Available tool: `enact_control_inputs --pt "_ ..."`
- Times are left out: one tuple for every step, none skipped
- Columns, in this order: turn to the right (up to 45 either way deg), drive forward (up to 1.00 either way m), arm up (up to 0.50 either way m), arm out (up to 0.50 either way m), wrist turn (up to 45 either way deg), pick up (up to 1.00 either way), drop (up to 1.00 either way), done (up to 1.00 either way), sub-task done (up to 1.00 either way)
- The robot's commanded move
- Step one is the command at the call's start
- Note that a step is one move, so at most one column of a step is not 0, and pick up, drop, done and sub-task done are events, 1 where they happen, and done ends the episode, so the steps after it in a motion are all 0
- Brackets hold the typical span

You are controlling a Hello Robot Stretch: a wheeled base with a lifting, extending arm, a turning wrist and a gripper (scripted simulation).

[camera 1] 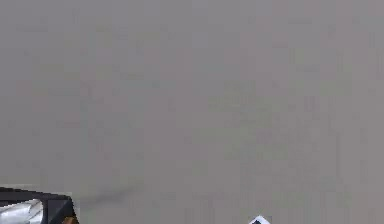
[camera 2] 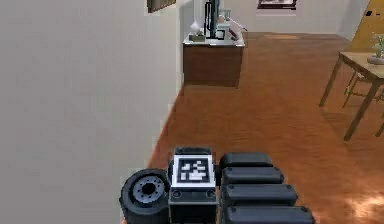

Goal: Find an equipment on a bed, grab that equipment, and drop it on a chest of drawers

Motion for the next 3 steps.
enact_control_inputs --pt "-45.0 0.00 0.00 0.00 0.0 0.00 0.00 0.00 0.00" --pt "-27.0 0.00 0.00 0.00 0.0 0.00 0.00 0.00 0.00" --pt "45.0 0.00 0.00 0.00 0.0 0.00 0.00 0.00 0.00"
